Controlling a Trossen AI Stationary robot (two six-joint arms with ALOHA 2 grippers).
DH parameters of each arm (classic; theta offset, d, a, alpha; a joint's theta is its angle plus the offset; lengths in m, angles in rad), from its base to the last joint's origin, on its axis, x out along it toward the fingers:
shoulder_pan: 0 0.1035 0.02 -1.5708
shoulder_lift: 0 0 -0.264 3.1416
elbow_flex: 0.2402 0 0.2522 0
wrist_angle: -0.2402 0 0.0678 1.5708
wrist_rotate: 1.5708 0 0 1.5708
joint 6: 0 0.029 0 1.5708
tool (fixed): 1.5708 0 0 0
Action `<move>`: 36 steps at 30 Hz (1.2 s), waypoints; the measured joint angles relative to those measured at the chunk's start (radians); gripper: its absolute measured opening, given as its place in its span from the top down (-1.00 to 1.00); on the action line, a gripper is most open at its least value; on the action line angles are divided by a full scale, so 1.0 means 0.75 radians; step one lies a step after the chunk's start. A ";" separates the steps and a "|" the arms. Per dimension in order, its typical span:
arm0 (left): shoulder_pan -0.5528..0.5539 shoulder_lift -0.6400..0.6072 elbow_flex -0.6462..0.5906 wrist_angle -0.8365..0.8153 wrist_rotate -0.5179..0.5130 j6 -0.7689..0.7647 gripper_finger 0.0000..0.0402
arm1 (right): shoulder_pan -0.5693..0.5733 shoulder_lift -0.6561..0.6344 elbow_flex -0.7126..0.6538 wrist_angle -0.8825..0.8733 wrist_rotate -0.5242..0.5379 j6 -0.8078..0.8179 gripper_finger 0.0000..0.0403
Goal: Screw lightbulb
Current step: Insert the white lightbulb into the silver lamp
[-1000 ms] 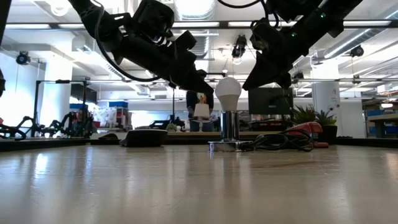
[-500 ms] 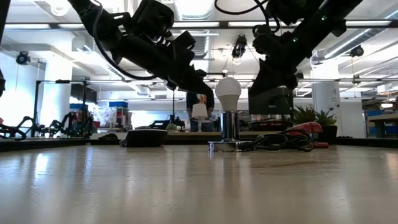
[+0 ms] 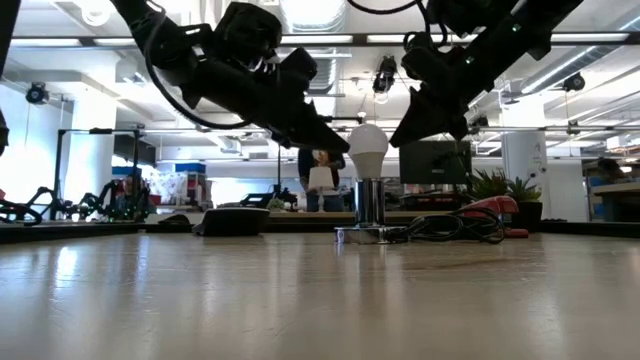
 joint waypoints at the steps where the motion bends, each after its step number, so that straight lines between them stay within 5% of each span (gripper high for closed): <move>1: 0.001 0.000 0.000 0.000 -0.017 0.010 1.00 | 0.000 0.000 0.000 0.002 0.000 -0.004 1.00; 36: 0.037 0.001 0.000 -0.008 -0.040 0.049 1.00 | 0.007 0.097 0.020 0.080 -0.072 0.062 1.00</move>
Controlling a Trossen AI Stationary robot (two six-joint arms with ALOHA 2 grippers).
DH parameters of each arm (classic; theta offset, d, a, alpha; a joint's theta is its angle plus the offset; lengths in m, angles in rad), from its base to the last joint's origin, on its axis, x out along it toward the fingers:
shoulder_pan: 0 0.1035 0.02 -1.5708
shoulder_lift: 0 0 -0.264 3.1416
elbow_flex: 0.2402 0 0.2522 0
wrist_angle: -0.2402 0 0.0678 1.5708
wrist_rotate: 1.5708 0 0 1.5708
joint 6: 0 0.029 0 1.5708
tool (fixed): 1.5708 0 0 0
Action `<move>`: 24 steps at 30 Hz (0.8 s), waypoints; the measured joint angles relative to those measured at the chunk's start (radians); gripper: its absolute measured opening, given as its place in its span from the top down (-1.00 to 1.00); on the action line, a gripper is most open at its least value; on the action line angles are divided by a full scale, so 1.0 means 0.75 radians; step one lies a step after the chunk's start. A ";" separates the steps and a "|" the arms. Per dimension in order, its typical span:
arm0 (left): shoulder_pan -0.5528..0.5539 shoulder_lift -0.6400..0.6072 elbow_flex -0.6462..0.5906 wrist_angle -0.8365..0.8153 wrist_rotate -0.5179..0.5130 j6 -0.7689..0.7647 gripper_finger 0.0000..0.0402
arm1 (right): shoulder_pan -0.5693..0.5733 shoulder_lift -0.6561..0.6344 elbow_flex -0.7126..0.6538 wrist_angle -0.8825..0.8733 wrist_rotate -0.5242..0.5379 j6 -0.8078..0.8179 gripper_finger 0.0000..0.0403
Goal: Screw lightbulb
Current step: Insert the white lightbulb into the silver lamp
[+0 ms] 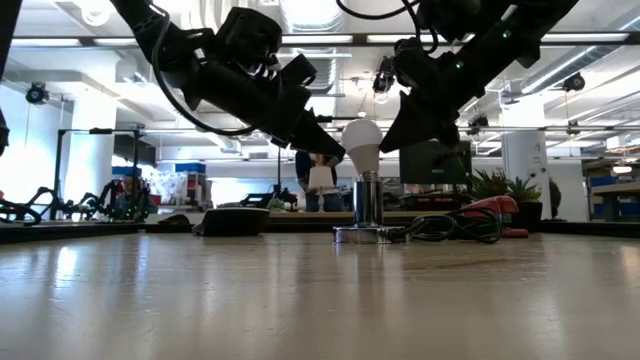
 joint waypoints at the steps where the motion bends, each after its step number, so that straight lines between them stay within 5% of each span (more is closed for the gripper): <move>1: 0.001 0.000 0.000 0.000 -0.001 0.000 1.00 | 0.000 0.006 0.000 0.004 0.001 0.000 1.00; 24: 0.000 -0.019 0.001 -0.108 -0.035 -0.034 1.00 | 0.029 0.026 0.001 -0.136 0.049 0.105 1.00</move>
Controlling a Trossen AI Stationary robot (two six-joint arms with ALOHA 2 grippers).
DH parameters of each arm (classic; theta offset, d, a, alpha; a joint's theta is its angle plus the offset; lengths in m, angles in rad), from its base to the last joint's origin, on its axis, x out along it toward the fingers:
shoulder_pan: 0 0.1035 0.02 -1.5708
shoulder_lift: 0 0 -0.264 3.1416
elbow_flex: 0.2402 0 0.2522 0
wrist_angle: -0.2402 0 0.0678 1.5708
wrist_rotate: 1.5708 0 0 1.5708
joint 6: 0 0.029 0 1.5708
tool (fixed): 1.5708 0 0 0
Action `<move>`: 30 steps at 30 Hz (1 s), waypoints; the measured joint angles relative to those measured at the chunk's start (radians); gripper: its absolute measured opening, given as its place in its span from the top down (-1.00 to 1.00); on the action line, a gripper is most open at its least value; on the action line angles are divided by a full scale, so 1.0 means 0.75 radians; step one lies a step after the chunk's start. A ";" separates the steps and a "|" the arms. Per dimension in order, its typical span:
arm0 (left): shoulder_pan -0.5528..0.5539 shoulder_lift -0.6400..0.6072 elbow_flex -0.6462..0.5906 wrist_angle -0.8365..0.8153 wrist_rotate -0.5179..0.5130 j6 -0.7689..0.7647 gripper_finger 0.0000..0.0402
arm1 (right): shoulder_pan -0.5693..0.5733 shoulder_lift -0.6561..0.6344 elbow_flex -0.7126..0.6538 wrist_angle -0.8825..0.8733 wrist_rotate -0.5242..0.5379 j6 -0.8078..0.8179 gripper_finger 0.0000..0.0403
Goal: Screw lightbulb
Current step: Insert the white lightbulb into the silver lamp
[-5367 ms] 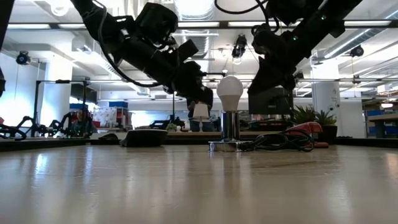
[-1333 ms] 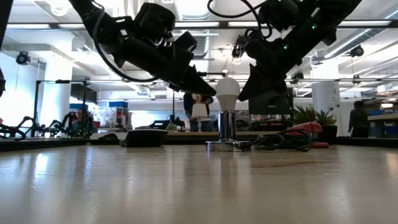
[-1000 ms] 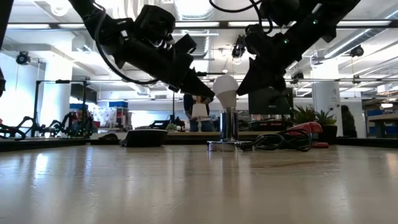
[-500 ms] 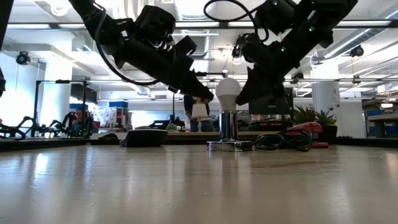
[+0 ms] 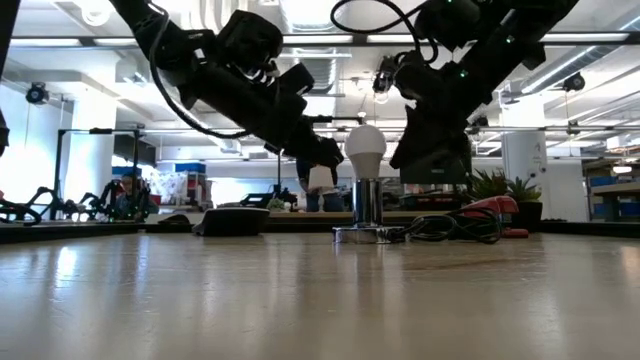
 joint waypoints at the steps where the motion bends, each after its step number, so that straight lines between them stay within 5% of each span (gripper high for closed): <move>1: 0.000 -0.005 0.000 0.006 0.000 0.004 1.00 | 0.000 -0.003 0.000 -0.010 0.033 0.000 1.00; 8: 0.000 -0.026 0.000 0.030 0.056 0.034 1.00 | -0.013 -0.032 0.000 0.005 0.139 -0.031 1.00; 13: 0.001 -0.026 0.000 0.037 0.155 0.065 1.00 | -0.018 -0.029 0.000 0.072 0.138 -0.086 1.00; 30: 0.025 0.015 0.008 0.063 0.141 0.106 1.00 | -0.015 -0.028 0.000 0.109 0.053 -0.106 1.00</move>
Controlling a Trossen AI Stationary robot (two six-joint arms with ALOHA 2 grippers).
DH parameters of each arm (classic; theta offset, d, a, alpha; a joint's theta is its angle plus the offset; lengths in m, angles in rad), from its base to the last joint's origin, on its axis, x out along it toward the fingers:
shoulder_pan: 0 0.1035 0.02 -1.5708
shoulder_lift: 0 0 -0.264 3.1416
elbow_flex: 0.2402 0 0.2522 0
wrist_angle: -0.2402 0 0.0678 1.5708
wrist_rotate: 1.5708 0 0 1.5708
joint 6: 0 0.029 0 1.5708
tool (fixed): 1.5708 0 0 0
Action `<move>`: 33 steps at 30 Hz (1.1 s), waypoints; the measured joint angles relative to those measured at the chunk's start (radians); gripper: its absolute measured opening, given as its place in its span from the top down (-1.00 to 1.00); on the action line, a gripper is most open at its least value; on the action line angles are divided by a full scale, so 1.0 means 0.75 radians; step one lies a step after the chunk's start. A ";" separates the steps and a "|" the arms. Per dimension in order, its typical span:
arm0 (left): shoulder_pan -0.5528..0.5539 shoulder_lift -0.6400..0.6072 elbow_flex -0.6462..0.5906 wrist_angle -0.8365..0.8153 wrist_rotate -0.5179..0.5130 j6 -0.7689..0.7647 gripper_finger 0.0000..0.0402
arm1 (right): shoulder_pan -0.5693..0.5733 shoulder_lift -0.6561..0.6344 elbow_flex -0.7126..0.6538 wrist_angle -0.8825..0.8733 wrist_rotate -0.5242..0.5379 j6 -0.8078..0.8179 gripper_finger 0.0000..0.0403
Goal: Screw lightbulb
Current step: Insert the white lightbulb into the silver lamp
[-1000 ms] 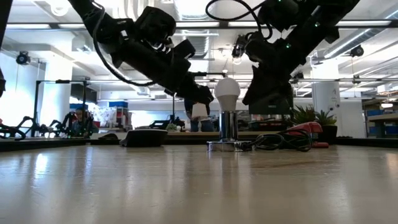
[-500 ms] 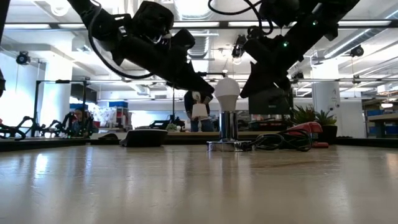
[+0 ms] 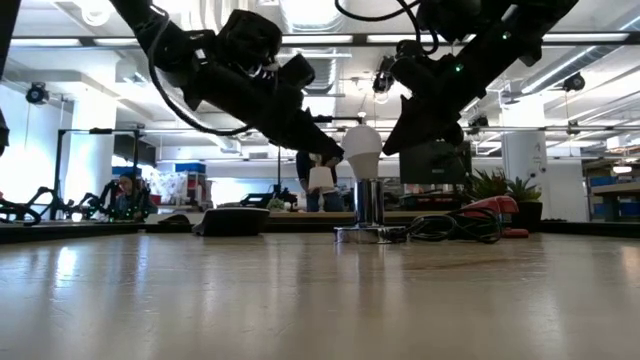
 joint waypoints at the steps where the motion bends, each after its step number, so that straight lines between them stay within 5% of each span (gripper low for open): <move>1: 0.002 0.006 0.002 0.002 -0.001 0.002 1.00 | 0.000 0.000 0.000 -0.001 -0.011 0.004 1.00; 27: 0.007 -0.012 0.003 -0.059 -0.116 -0.023 1.00 | 0.018 -0.004 0.000 -0.128 0.029 0.107 1.00; 33: 0.005 -0.037 0.002 -0.023 0.040 -0.043 1.00 | 0.004 -0.004 0.000 -0.106 0.068 0.069 1.00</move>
